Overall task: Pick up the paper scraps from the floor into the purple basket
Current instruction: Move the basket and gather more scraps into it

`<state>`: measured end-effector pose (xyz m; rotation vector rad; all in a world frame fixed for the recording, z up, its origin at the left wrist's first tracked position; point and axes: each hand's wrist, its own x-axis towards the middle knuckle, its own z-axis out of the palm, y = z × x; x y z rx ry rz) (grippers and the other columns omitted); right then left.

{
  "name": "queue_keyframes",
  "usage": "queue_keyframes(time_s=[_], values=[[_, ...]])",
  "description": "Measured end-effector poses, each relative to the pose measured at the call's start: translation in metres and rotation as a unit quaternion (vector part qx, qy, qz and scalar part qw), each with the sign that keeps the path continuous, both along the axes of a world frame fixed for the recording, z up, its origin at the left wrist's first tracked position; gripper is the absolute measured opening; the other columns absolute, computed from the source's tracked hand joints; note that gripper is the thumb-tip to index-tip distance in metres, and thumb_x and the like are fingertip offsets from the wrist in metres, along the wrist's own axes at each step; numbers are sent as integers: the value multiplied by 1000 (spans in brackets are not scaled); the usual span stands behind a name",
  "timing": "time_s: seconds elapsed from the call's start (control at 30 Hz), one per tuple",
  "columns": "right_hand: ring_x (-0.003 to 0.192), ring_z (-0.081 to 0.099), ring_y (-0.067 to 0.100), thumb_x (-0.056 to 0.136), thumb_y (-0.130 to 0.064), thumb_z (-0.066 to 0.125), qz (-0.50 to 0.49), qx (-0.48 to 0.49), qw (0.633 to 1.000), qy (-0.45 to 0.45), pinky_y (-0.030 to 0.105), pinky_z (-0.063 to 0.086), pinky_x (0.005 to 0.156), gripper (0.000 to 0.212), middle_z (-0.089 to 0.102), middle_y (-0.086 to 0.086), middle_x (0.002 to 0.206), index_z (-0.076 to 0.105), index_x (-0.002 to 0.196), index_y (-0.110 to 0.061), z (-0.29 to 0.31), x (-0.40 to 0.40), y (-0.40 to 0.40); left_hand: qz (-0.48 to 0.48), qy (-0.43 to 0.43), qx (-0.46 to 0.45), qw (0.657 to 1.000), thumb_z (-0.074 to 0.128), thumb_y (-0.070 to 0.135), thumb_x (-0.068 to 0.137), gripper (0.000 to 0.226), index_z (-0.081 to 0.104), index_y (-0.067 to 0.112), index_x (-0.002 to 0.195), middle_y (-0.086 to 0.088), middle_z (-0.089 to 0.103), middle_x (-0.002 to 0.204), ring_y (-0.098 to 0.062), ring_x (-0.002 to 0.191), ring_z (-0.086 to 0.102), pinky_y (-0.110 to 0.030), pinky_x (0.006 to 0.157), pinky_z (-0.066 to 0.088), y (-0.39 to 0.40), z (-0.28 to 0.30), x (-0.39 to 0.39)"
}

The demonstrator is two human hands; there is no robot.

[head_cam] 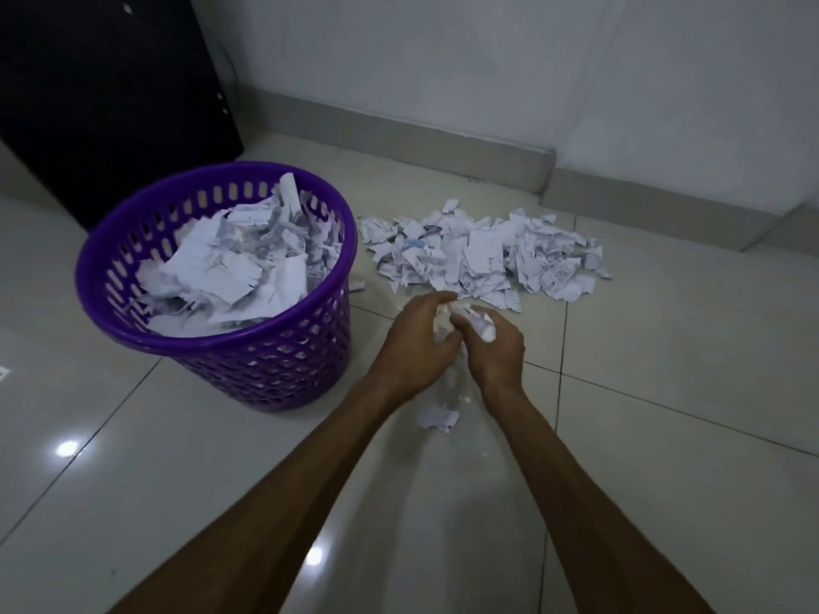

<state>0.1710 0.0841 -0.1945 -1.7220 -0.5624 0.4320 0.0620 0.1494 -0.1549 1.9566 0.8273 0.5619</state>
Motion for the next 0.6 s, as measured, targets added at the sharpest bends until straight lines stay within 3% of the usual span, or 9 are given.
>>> queue_keyframes(time_s=[0.2, 0.27, 0.37, 0.43, 0.6], values=[[74, 64, -11, 87, -19, 74, 22, 93, 995, -1, 14, 52, 73, 10, 69, -16, 86, 69, 91, -26, 93, 4, 29, -52, -34, 103, 993, 66, 22, 89, 55, 46, 19, 140, -2, 47, 142, -15, 125, 50, -38, 104, 47, 36, 88, -2], [77, 66, -7, 86, -20, 75, 30, 108, 994, -6, 16, 52, 73, 9, 71, -13, 87, 70, 92, -24, 117, 0, 41, -52, -24, 142, 988, 67, 27, 89, 56, 46, 18, 140, -4, 48, 142, -16, 124, 51, -35, 102, 48, 53, 115, -9], [88, 69, 5, 85, -26, 77, 35, 115, 993, -15, 25, 55, 80, 18, 74, -7, 95, 72, 101, -21, 142, -14, 60, -39, -15, 178, 983, 65, 40, 90, 56, 45, 21, 139, 0, 48, 143, -10, 120, 51, -20, 91, 47, 79, 148, -32], [85, 67, 2, 85, -27, 77, 49, 117, 992, -15, 20, 54, 76, 18, 72, -11, 93, 71, 101, -22, 155, -25, 71, -33, -11, 183, 983, 63, 44, 90, 55, 46, 22, 138, 3, 51, 140, -6, 117, 50, -15, 86, 44, 97, 165, -53], [80, 67, 5, 83, -28, 78, 98, 118, 988, 1, 19, 55, 68, 16, 69, -13, 86, 68, 96, -27, 182, -70, 103, 75, 37, 177, 981, 59, 46, 92, 51, 47, 25, 137, 3, 55, 134, -10, 115, 53, -30, 93, 47, 142, 170, -135]])
